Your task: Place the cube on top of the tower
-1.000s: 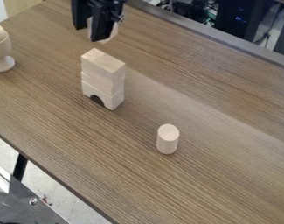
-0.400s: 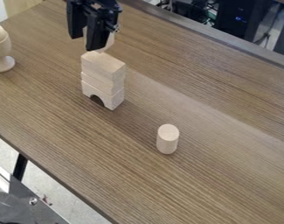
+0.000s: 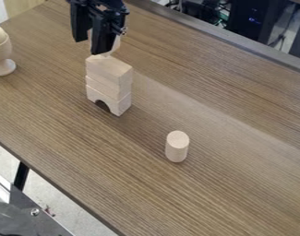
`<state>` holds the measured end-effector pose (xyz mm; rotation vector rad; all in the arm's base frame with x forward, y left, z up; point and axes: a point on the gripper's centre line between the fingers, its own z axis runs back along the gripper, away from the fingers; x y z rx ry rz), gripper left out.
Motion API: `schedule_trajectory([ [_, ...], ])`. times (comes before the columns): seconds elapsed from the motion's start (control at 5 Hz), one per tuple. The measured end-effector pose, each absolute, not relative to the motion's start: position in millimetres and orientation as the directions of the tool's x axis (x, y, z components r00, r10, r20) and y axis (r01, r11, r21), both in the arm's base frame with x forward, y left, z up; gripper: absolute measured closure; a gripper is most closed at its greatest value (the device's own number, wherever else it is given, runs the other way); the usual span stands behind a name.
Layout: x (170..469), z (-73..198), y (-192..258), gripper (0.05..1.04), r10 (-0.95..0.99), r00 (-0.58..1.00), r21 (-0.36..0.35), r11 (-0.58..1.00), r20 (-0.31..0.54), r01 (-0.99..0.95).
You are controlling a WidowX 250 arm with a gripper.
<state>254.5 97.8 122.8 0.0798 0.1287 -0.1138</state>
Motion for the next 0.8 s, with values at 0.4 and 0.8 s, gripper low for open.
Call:
schedule_trajectory([
  [0.4, 250.4, 109.0, 94.6, 0.536, -0.105, 0.983, 0.056, 0.992, -0.153, 0.115],
  [0.8, 251.2, 108.5, 94.6, 0.464, -0.115, 0.982, 0.058, 0.99, -0.151, 0.125],
])
